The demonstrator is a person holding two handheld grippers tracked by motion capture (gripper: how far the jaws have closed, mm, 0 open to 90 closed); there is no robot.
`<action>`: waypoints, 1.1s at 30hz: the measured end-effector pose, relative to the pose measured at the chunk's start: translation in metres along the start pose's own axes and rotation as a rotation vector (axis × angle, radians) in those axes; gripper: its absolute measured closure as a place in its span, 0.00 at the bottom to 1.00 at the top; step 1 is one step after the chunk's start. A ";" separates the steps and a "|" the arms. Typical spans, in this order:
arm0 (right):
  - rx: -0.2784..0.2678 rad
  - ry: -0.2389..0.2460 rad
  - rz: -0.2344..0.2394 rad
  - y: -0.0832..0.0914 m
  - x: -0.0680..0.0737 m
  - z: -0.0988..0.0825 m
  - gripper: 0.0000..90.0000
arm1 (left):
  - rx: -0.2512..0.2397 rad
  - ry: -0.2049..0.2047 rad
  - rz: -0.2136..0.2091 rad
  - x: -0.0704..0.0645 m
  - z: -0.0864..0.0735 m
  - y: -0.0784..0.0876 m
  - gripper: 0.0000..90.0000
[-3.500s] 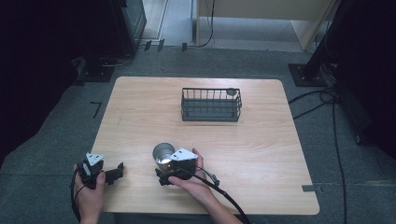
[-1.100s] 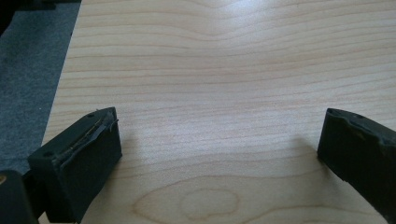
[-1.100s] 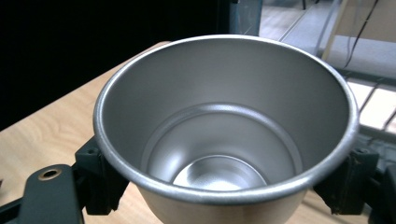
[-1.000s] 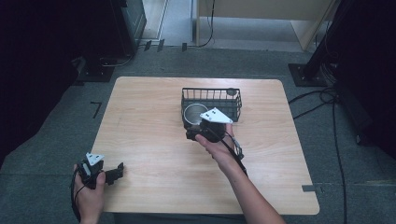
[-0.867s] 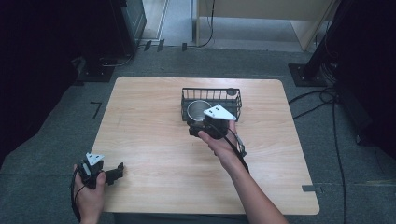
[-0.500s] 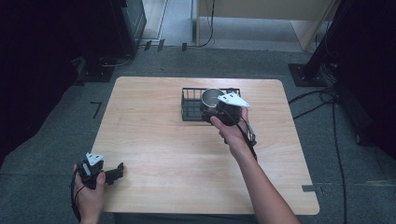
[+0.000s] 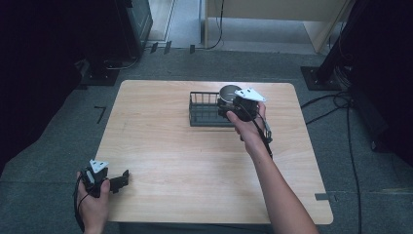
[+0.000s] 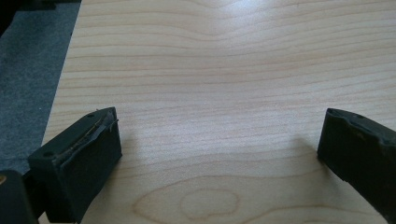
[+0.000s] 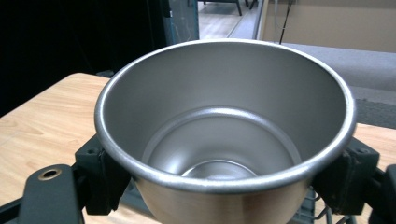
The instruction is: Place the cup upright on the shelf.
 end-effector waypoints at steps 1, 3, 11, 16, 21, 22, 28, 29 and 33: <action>0.000 0.004 -0.005 -0.002 -0.002 0.000 0.19 | 0.000 0.000 0.000 0.000 0.000 0.000 0.00; 0.004 0.001 -0.012 -0.006 -0.005 0.000 0.19 | 0.000 0.000 0.000 0.000 0.000 0.000 0.00; 0.021 -0.006 -0.047 -0.022 -0.017 0.001 0.19 | 0.000 0.000 0.000 0.000 0.000 0.000 0.00; 0.021 -0.012 -0.065 -0.030 -0.026 0.001 0.19 | 0.000 0.000 0.000 0.000 0.000 0.000 0.00; 0.042 -0.024 -0.076 -0.038 -0.032 -0.003 0.19 | 0.000 0.000 0.000 0.000 0.000 0.000 0.00; 0.046 -0.027 -0.080 -0.040 -0.034 -0.004 0.19 | 0.000 0.000 0.000 0.000 0.000 0.000 0.00; 0.060 -0.045 -0.095 -0.050 -0.042 -0.011 0.19 | 0.000 0.000 0.000 0.000 0.000 0.000 0.00; 0.062 -0.054 -0.096 -0.051 -0.044 -0.012 0.19 | 0.000 0.000 0.000 0.000 0.000 0.000 0.00; 0.073 -0.059 -0.110 -0.057 -0.050 -0.015 0.19 | 0.000 0.000 0.000 0.000 0.000 0.000 0.00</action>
Point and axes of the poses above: each handheld gripper's, and its own axes: y roughly backward along the jaws, z roughly out of its top, x roughly to its left, the point moved 7 cm from there along -y, roughly forward along the jaws, and after that the axes turned 6 degrees about y, right-handed, at the moved point
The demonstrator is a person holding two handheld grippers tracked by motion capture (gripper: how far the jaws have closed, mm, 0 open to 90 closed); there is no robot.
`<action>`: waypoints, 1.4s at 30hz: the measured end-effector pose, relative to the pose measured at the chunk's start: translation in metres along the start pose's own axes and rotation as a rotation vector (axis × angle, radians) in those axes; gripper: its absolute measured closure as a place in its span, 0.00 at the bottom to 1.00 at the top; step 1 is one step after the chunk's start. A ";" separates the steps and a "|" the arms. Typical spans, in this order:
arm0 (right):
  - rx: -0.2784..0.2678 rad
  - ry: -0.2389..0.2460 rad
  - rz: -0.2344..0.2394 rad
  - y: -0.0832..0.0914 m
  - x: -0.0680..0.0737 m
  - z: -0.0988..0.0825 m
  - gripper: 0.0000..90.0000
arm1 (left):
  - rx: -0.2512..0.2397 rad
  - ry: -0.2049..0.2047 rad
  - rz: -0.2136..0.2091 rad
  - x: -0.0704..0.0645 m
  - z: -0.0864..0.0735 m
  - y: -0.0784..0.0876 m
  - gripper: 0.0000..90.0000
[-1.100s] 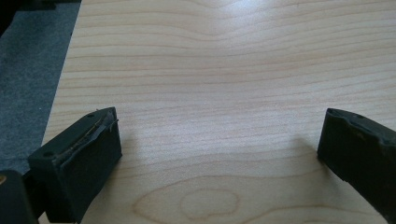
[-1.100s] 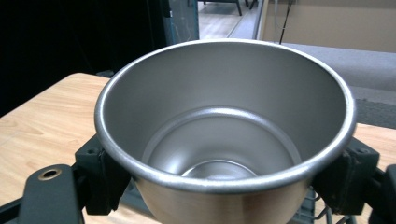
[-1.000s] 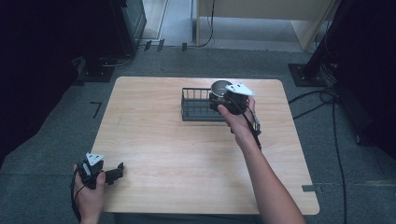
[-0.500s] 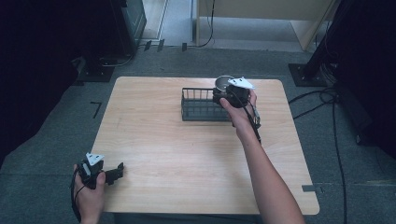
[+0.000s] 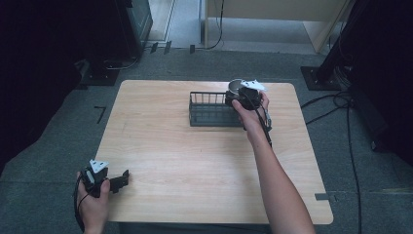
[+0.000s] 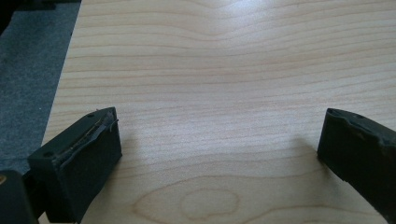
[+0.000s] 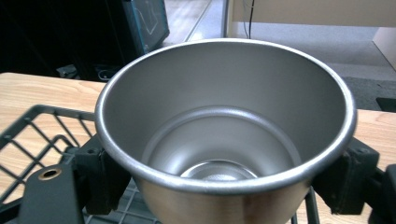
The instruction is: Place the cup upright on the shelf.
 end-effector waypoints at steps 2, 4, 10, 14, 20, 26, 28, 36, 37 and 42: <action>0.011 -0.003 0.000 -0.003 -0.001 -0.002 0.19 | 0.000 0.000 0.000 0.000 0.000 0.000 0.00; 0.020 0.002 -0.006 -0.007 -0.001 -0.005 0.19 | 0.000 0.000 0.000 0.000 0.000 0.000 0.00; 0.040 -0.014 -0.008 -0.014 -0.004 -0.012 0.19 | 0.000 0.000 0.000 0.000 0.000 0.000 0.00; 0.051 -0.017 -0.009 -0.015 -0.005 -0.017 0.19 | 0.000 0.000 0.000 0.000 0.000 0.000 0.00; 0.064 0.003 -0.011 -0.017 -0.003 -0.024 0.19 | 0.000 0.000 0.000 0.000 0.000 0.000 0.00; 0.094 0.005 -0.001 -0.017 0.000 -0.029 0.18 | 0.000 0.000 0.000 0.000 0.000 0.000 0.00; 0.094 0.013 0.002 -0.017 0.001 -0.031 0.18 | 0.000 0.000 0.000 0.000 0.000 0.000 0.00; 0.112 0.014 0.012 -0.013 0.002 -0.031 0.14 | 0.000 0.000 0.000 0.000 0.000 0.000 0.00; 0.113 0.011 0.013 -0.012 0.002 -0.030 0.13 | 0.000 0.000 0.000 0.000 0.000 0.000 0.00; 0.126 0.017 0.033 -0.007 0.005 -0.030 0.05 | 0.000 0.000 0.000 0.000 0.000 0.000 0.00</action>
Point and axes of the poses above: each handheld gripper's, and its own axes: y roughly backward along the jaws, z roughly out of its top, x roughly to its left, the point moved 7 cm from there along -y, roughly forward along the jaws, and after that the axes turned 6 degrees about y, right-handed, at the moved point
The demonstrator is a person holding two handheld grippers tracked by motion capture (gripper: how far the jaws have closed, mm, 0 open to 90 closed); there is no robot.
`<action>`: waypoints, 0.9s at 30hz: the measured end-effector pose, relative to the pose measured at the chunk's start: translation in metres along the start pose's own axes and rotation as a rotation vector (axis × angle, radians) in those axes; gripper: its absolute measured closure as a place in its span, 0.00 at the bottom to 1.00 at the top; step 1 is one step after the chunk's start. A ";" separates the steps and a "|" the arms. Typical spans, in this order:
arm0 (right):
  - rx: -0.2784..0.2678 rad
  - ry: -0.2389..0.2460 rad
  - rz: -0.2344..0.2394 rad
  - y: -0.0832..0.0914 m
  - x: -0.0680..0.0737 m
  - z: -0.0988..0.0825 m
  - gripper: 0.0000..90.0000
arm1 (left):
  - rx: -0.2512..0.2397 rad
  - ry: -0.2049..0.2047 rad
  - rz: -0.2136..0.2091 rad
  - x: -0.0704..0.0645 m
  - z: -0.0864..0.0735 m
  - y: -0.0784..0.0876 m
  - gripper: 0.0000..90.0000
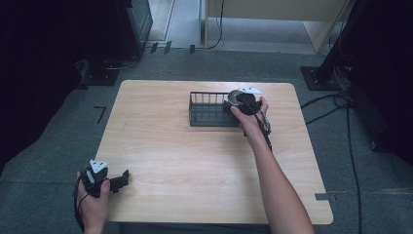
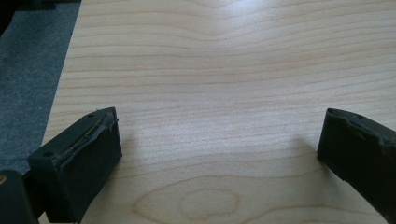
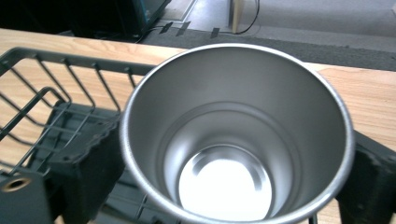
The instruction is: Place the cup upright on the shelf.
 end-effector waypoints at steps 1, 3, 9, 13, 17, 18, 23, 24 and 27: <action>0.003 0.007 0.000 0.001 0.001 0.000 0.04 | 0.000 0.000 0.000 0.000 0.000 0.000 0.00; 0.007 0.016 0.003 0.002 0.002 0.000 0.02 | 0.000 0.000 0.000 0.000 0.000 0.000 0.00; 0.005 0.025 0.008 0.008 0.001 0.000 0.00 | 0.000 0.000 0.000 0.000 0.000 0.000 0.00; -0.005 0.028 0.013 0.013 -0.001 0.002 0.00 | 0.000 0.000 0.000 0.000 0.000 0.000 0.00; -0.014 0.032 0.017 0.018 -0.003 0.001 0.00 | 0.000 0.000 0.000 0.000 0.000 0.000 0.00; -0.015 0.033 0.020 0.020 -0.003 0.001 0.00 | 0.000 0.000 0.000 0.000 0.000 0.000 0.00; -0.022 0.030 0.023 0.026 -0.006 0.000 0.00 | 0.000 0.000 0.000 0.000 0.000 0.000 0.00; -0.025 0.030 0.023 0.028 -0.006 0.000 0.00 | 0.000 0.000 0.000 0.000 0.000 0.000 0.00; -0.028 0.034 0.025 0.032 -0.007 -0.001 0.00 | 0.000 0.000 0.000 0.000 0.000 0.000 0.00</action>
Point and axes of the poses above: each handheld gripper's, and its own axes: y roughly backward along the jaws, z roughly out of its top, x roughly to its left, the point moved 7 cm from there along -y, roughly forward along the jaws, and after that the axes turned 6 degrees about y, right-handed, at the moved point
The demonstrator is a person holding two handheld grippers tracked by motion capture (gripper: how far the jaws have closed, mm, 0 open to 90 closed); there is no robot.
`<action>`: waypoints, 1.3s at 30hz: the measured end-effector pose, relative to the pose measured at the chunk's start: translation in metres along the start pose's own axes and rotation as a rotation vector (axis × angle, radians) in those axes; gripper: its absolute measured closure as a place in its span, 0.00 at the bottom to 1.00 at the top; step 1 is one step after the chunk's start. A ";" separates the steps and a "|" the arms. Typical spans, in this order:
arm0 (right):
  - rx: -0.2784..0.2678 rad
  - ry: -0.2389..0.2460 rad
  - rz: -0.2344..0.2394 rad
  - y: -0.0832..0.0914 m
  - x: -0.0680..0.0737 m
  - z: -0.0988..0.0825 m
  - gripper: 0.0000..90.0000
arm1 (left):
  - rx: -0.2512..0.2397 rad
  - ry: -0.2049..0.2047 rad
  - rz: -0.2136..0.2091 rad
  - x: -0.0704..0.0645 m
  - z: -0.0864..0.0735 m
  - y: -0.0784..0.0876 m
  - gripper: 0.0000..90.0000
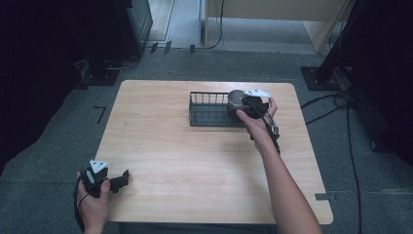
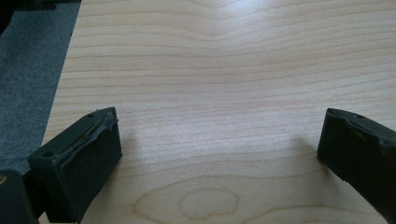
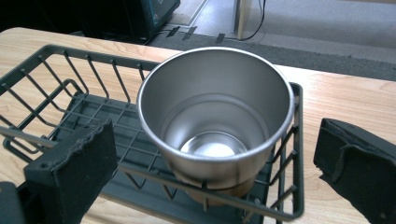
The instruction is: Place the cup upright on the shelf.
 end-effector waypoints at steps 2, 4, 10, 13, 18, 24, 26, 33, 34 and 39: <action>-0.001 -0.003 0.002 0.003 0.000 -0.001 0.00 | 0.000 0.000 0.000 0.000 0.000 0.000 0.00; -0.005 0.001 0.000 0.007 -0.001 -0.002 0.00 | 0.000 0.000 0.000 0.000 0.000 0.000 0.00; -0.009 -0.002 0.004 0.015 -0.007 -0.006 0.00 | 0.000 0.000 0.000 0.000 0.000 0.000 0.00; -0.012 -0.010 -0.002 0.021 -0.014 -0.010 0.00 | 0.000 0.000 0.000 0.000 0.000 0.000 0.00; -0.024 -0.016 -0.007 0.032 -0.021 -0.014 0.00 | 0.000 0.000 0.000 0.000 0.000 0.000 0.00; -0.035 -0.019 -0.014 0.046 -0.028 -0.021 0.00 | 0.000 0.000 0.000 0.000 0.000 0.000 0.00; -0.033 -0.019 -0.019 0.050 -0.031 -0.024 0.00 | 0.000 0.000 0.000 0.000 0.000 0.000 0.00; -0.006 -0.025 -0.043 0.060 -0.041 -0.043 0.00 | 0.000 0.000 0.000 0.000 0.000 0.000 0.00; -0.005 -0.030 -0.045 0.062 -0.042 -0.046 0.00 | 0.000 0.000 0.000 0.000 0.000 0.000 0.00; 0.000 -0.033 -0.060 0.069 -0.049 -0.060 0.00 | 0.000 0.000 0.000 0.000 0.000 0.000 0.00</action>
Point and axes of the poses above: each handheld gripper's, and its own axes: y roughly backward along the jaws, z roughly out of its top, x roughly to its left, the point moved 7 cm from there along -y, roughly forward along the jaws, and after that the axes turned 6 degrees about y, right-handed, at the moved point
